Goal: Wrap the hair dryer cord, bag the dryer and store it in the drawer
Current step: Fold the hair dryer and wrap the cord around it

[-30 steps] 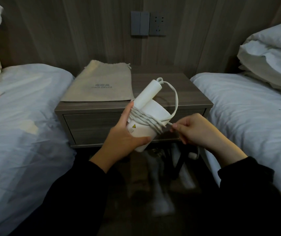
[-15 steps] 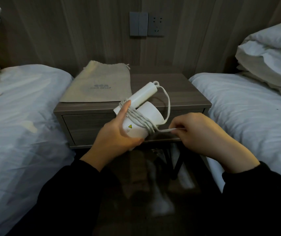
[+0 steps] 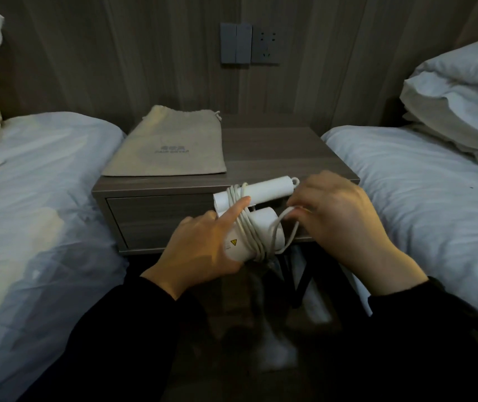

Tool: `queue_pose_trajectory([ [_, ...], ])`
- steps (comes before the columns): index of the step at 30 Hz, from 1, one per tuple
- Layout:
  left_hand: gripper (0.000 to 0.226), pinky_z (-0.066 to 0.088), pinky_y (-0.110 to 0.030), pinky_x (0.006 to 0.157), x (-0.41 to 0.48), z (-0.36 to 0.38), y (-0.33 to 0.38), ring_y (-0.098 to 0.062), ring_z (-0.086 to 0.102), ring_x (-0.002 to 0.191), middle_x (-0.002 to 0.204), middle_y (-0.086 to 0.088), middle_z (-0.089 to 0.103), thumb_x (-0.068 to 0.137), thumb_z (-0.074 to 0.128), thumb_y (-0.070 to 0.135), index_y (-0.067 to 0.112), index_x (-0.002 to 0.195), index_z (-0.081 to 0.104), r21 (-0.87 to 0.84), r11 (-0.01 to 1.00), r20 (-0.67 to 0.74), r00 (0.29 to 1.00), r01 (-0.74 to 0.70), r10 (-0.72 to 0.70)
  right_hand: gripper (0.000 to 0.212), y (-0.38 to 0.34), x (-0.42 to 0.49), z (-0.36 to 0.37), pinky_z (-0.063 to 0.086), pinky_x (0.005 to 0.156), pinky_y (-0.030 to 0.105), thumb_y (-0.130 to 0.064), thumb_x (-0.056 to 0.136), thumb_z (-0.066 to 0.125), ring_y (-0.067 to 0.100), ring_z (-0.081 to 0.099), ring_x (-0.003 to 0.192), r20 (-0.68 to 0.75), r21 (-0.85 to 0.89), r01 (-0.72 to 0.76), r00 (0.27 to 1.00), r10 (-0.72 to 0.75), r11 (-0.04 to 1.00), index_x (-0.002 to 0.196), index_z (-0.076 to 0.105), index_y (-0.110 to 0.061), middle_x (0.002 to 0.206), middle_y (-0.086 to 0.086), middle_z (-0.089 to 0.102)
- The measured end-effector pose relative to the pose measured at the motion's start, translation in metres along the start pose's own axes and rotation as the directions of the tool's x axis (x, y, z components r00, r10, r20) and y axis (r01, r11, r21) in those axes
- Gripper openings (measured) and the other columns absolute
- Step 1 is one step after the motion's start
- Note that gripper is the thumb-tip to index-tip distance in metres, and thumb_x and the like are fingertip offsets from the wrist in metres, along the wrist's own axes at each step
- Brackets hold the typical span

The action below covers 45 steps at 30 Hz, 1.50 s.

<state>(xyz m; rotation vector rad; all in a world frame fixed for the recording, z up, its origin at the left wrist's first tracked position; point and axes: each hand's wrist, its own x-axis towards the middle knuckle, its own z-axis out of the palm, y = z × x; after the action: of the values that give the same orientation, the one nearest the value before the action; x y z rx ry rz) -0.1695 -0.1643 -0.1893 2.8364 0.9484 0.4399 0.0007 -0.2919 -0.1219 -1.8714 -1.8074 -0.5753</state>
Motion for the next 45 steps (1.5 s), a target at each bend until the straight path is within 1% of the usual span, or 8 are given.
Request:
queue_pose_trajectory([
  [5,0.106,0.04,-0.036,0.095,0.0,0.002,0.003,-0.02,0.056,0.1,0.117,-0.004,0.055,0.067,0.065,0.059,0.052,0.138,-0.013,-0.056,0.996,0.02,0.998,-0.066,0.067,0.031,0.001,-0.003,0.009,0.036,0.053,0.023,-0.037,0.071,0.061,0.024,0.057,0.061,-0.127,0.048,-0.08,0.988,0.086,0.996,0.065,0.07,-0.009,0.069,0.006,0.061],
  [9,0.105,0.038,-0.035,0.095,-0.001,0.0,0.002,-0.017,0.055,0.099,0.115,-0.002,0.055,0.067,0.066,0.058,0.053,0.138,-0.012,-0.102,0.988,0.038,0.993,-0.111,0.116,0.027,0.0,-0.004,0.018,0.04,0.054,0.023,-0.032,0.075,0.06,0.02,0.06,0.057,-0.132,0.17,-0.071,0.987,0.094,0.983,0.068,0.071,-0.008,0.068,0.005,0.065],
  [16,0.107,0.036,-0.028,0.084,-0.004,0.001,0.006,-0.014,0.055,0.094,0.106,0.002,0.056,0.065,0.065,0.06,0.052,0.14,-0.011,-0.138,0.976,0.037,0.984,-0.169,0.176,0.021,0.006,-0.006,0.031,0.046,0.071,0.027,-0.027,0.073,0.066,0.021,0.066,0.075,-0.042,0.362,-0.229,0.964,0.261,0.903,0.079,0.075,-0.008,0.079,0.005,0.072],
  [22,0.109,0.042,-0.027,0.087,-0.004,0.002,0.01,-0.015,0.057,0.101,0.119,-0.001,0.057,0.063,0.072,0.053,0.053,0.141,-0.004,-0.246,0.964,0.051,0.992,-0.101,0.117,0.015,0.004,-0.003,0.03,0.05,0.08,0.018,-0.019,0.071,0.077,0.005,0.065,0.08,0.091,0.472,-0.416,0.9,0.427,0.777,0.086,0.077,-0.016,0.081,-0.008,0.072],
  [28,0.11,0.046,-0.029,0.09,-0.004,0.002,0.009,-0.013,0.055,0.107,0.129,0.001,0.055,0.064,0.076,0.049,0.055,0.139,-0.005,-0.323,0.945,0.072,0.994,-0.056,0.083,0.032,0.008,-0.002,0.027,0.042,0.102,0.022,-0.019,0.084,0.065,-0.001,0.054,0.111,0.453,0.479,-0.384,0.878,0.153,0.789,0.116,0.066,-0.021,0.116,-0.013,0.063],
  [33,0.11,0.048,-0.037,0.095,-0.002,0.001,0.006,-0.018,0.057,0.111,0.132,-0.001,0.055,0.066,0.077,0.047,0.05,0.143,-0.001,-0.356,0.934,0.125,0.988,-0.041,0.091,0.087,0.024,-0.007,0.017,0.026,0.106,0.01,-0.015,0.068,0.079,-0.007,0.031,0.127,0.711,0.423,-0.353,0.701,-0.064,0.835,0.14,0.033,-0.036,0.137,-0.023,0.034],
  [37,0.11,0.05,-0.036,0.094,-0.001,-0.002,0.006,-0.014,0.058,0.11,0.133,0.003,0.055,0.065,0.08,0.042,0.055,0.14,0.001,-0.455,0.891,0.148,0.986,0.004,0.071,0.087,0.02,-0.006,0.021,0.019,0.107,0.011,-0.022,0.065,0.082,-0.001,0.022,0.127,0.591,0.331,-0.191,0.805,-0.046,0.924,0.139,0.037,-0.033,0.132,-0.019,0.028],
  [45,0.109,0.049,-0.023,0.089,0.0,-0.011,0.007,-0.006,0.059,0.102,0.124,0.007,0.059,0.063,0.082,0.039,0.064,0.131,0.0,-0.538,0.842,0.14,0.99,0.051,0.029,0.061,0.009,-0.003,0.021,0.018,0.107,0.019,-0.022,0.073,0.076,0.003,0.021,0.129,0.352,0.406,-0.183,0.936,0.031,0.895,0.129,0.053,-0.029,0.137,-0.007,0.037],
])
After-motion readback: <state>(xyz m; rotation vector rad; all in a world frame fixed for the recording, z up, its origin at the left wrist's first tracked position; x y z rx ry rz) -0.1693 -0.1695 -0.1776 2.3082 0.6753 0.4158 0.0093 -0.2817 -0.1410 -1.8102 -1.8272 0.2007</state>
